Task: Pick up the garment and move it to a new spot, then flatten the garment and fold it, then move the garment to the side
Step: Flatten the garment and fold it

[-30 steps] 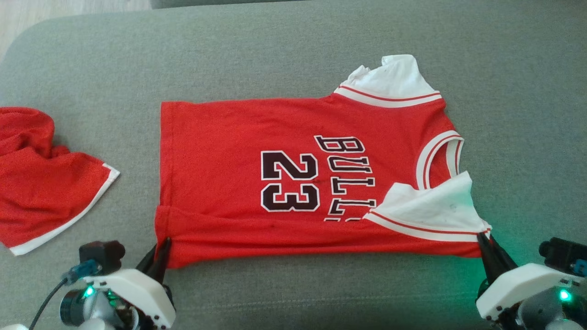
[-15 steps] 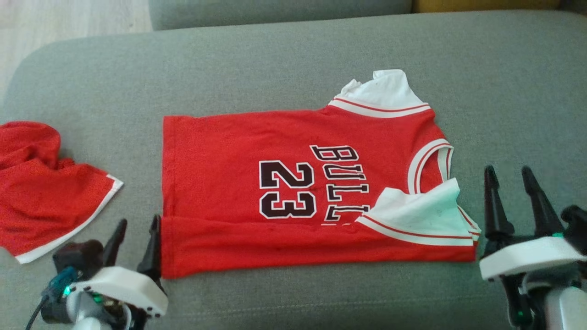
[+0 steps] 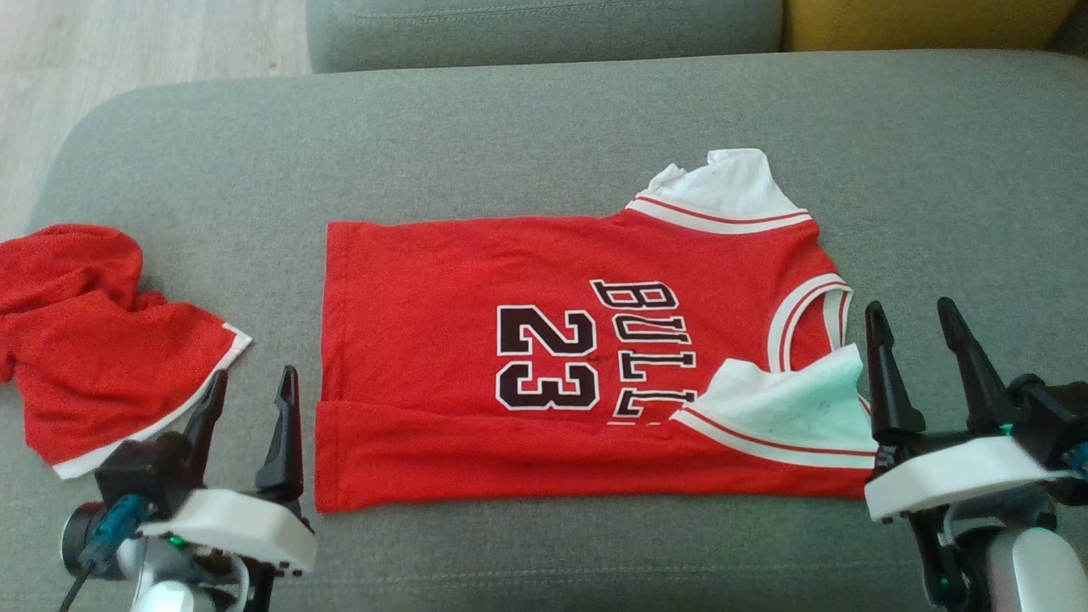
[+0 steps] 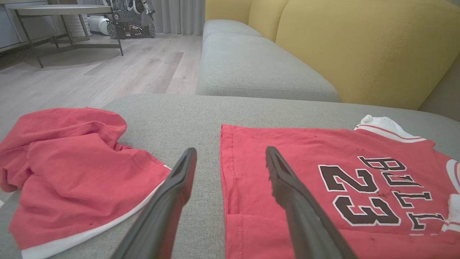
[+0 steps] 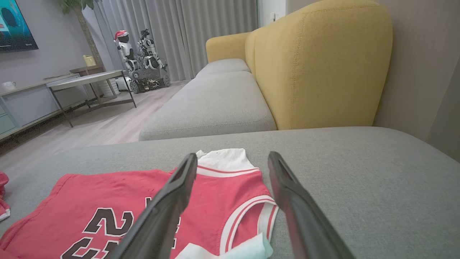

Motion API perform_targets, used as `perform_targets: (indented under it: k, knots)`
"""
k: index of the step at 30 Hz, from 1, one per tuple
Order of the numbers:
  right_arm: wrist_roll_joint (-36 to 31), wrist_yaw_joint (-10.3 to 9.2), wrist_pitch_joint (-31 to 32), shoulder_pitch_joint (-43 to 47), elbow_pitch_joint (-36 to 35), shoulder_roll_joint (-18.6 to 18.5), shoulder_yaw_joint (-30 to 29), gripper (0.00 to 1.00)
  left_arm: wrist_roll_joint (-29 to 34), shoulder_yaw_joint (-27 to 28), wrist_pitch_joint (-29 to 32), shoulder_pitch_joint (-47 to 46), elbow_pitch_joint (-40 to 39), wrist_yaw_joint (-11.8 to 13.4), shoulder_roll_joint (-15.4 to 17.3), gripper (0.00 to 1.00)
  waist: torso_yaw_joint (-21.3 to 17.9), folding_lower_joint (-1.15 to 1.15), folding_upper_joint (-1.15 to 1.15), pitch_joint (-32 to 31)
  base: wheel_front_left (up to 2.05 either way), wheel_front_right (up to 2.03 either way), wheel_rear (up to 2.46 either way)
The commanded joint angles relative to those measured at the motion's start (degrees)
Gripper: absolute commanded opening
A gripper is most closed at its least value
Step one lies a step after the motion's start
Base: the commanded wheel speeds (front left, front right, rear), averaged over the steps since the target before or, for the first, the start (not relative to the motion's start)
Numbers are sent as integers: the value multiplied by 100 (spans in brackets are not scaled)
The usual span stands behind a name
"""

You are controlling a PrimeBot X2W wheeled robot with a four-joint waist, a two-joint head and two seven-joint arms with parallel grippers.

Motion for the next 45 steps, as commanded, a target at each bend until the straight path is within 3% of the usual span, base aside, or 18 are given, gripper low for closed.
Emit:
perform_targets:
  k: [1,6,12,23,33,34,35,45]
  knots:
    - [3,-4,22,-211,-209,-60,138,100,46,215,-15,-153,-238,46,149,100,5,0,0,16,0,0,0]
    - [36,-4,26,-274,-234,-60,139,100,33,207,58,-285,-295,0,221,100,6,0,0,133,0,0,0]
    - [58,-4,50,-555,-325,-60,131,100,-111,101,170,-1312,177,-380,251,100,-31,0,0,633,0,0,0]
    - [70,-4,-3,-1115,-341,-60,336,100,-485,-41,377,-3880,2920,-1079,-13,100,-237,0,0,1700,0,0,0]
    - [258,-4,-304,-1341,-122,-60,428,100,-731,-184,251,-4894,4995,-1453,-20,100,-419,0,0,2008,0,0,0]
    - [268,-4,-320,-1351,-90,-60,412,100,-731,-213,171,-4952,5096,-1467,-18,27,-421,0,0,2011,0,0,0]
    - [280,-4,-337,-1371,-55,-60,397,100,-739,-242,138,-4998,5216,-1478,-24,0,-423,0,0,2007,0,0,0]
    - [162,-4,-391,-2401,798,-61,-29,100,-827,-554,-278,-5362,5922,-1522,-234,0,-244,0,0,1915,0,0,0]
